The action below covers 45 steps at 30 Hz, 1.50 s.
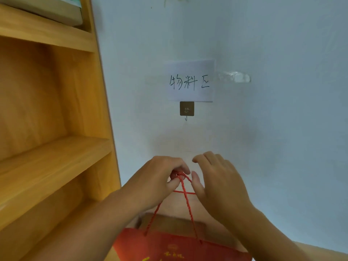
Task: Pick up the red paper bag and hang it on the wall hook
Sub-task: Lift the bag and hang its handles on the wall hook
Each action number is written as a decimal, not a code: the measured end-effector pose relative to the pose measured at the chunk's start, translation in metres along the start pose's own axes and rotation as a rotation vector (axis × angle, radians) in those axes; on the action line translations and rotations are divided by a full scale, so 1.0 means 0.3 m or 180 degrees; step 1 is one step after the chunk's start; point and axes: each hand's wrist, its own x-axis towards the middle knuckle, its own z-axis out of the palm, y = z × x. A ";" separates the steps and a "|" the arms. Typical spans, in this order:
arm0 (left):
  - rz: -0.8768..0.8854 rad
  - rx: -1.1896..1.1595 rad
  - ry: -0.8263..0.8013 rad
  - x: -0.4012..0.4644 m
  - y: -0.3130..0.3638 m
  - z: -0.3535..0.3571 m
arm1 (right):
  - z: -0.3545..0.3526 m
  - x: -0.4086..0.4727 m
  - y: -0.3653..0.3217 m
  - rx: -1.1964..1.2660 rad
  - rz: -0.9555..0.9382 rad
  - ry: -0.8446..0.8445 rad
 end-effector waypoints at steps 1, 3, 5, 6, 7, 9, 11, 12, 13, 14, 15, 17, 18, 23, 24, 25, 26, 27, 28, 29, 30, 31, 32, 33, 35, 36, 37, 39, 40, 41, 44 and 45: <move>0.0034 -0.0069 0.0003 0.034 -0.024 -0.001 | 0.017 0.028 0.008 -0.0062 0.0020 -0.0008; 0.0082 -0.0201 0.0034 0.108 -0.069 -0.004 | 0.051 0.085 0.028 -0.0176 0.0071 -0.0023; 0.0142 -0.0319 0.0075 0.184 -0.117 -0.005 | 0.088 0.141 0.048 -0.0278 0.0156 0.0013; 0.0183 -0.0336 0.0100 0.223 -0.141 -0.006 | 0.108 0.167 0.056 -0.0319 0.0201 0.0033; 0.0212 -0.0353 0.0106 0.261 -0.164 -0.009 | 0.125 0.192 0.065 -0.0344 0.0255 0.0026; 0.0222 -0.0421 0.0050 0.339 -0.210 -0.016 | 0.155 0.244 0.080 -0.0384 0.0377 0.0008; 0.0243 -0.0422 -0.0041 0.426 -0.259 -0.022 | 0.183 0.293 0.097 -0.0481 0.0438 0.0012; 0.0260 -0.0416 -0.0084 0.471 -0.284 -0.025 | 0.195 0.316 0.105 -0.0519 0.0467 0.0004; 0.0250 -0.0432 -0.0118 0.516 -0.310 -0.028 | 0.205 0.339 0.115 -0.0552 0.0498 0.0006; 0.0212 -0.0481 -0.0157 0.559 -0.337 -0.032 | 0.216 0.359 0.125 -0.0583 0.0526 0.0008; 0.0168 -0.0544 -0.0214 0.600 -0.361 -0.036 | 0.227 0.376 0.137 -0.0615 0.0550 -0.0008; 0.0121 -0.0627 -0.0372 0.675 -0.401 -0.039 | 0.252 0.405 0.164 -0.0685 0.0578 -0.0046; 0.0123 -0.0643 -0.0423 0.709 -0.418 -0.038 | 0.264 0.419 0.178 -0.0713 0.0581 -0.0044; 0.0087 -0.0618 -0.0209 0.858 -0.495 -0.004 | 0.318 0.495 0.232 -0.0737 0.0573 -0.0053; 0.0089 -0.0618 -0.0163 0.881 -0.509 0.005 | 0.327 0.508 0.237 -0.0724 0.0563 -0.0055; 0.0101 -0.0616 -0.0116 0.904 -0.522 0.012 | 0.334 0.520 0.243 -0.0703 0.0559 -0.0056; 0.0108 -0.0608 -0.0058 0.925 -0.534 0.018 | 0.344 0.531 0.250 -0.0680 0.0557 -0.0049; 0.0100 -0.0596 0.0011 0.947 -0.544 0.023 | 0.354 0.540 0.259 -0.0662 0.0557 -0.0043; 0.0086 -0.0577 0.0088 0.966 -0.554 0.026 | 0.364 0.547 0.268 -0.0648 0.0567 -0.0054; 0.0061 -0.0559 0.0164 0.983 -0.563 0.029 | 0.374 0.552 0.277 -0.0641 0.0580 -0.0072; 0.0030 -0.0549 0.0239 0.999 -0.571 0.031 | 0.383 0.556 0.286 -0.0639 0.0585 -0.0082; -0.0003 -0.0551 0.0306 1.013 -0.578 0.033 | 0.391 0.559 0.294 -0.0632 0.0583 -0.0092; -0.0029 -0.0558 0.0360 1.025 -0.582 0.037 | 0.397 0.562 0.300 -0.0618 0.0582 -0.0106; -0.0040 -0.0555 0.0407 1.036 -0.583 0.042 | 0.403 0.564 0.305 -0.0607 0.0582 -0.0120; -0.0040 -0.0522 0.0489 1.058 -0.580 0.054 | 0.410 0.568 0.315 -0.0610 0.0579 -0.0136; -0.0040 -0.0508 0.0515 1.067 -0.577 0.060 | 0.414 0.568 0.320 -0.0613 0.0585 -0.0145; -0.0035 -0.0480 0.0527 1.076 -0.575 0.064 | 0.417 0.568 0.326 -0.0613 0.0590 -0.0156; 0.0031 -0.0356 0.0516 1.087 -0.572 0.071 | 0.420 0.565 0.340 -0.0604 0.0593 -0.0169; 0.0077 -0.0274 0.0497 1.089 -0.570 0.073 | 0.422 0.563 0.346 -0.0595 0.0595 -0.0175; 0.0126 -0.0187 0.0477 1.088 -0.567 0.075 | 0.423 0.561 0.350 -0.0587 0.0602 -0.0184; 0.0261 0.0056 0.0398 1.086 -0.553 0.085 | 0.430 0.555 0.358 -0.0568 0.0618 -0.0207; 0.0289 0.0114 0.0361 1.085 -0.544 0.090 | 0.433 0.553 0.361 -0.0550 0.0620 -0.0223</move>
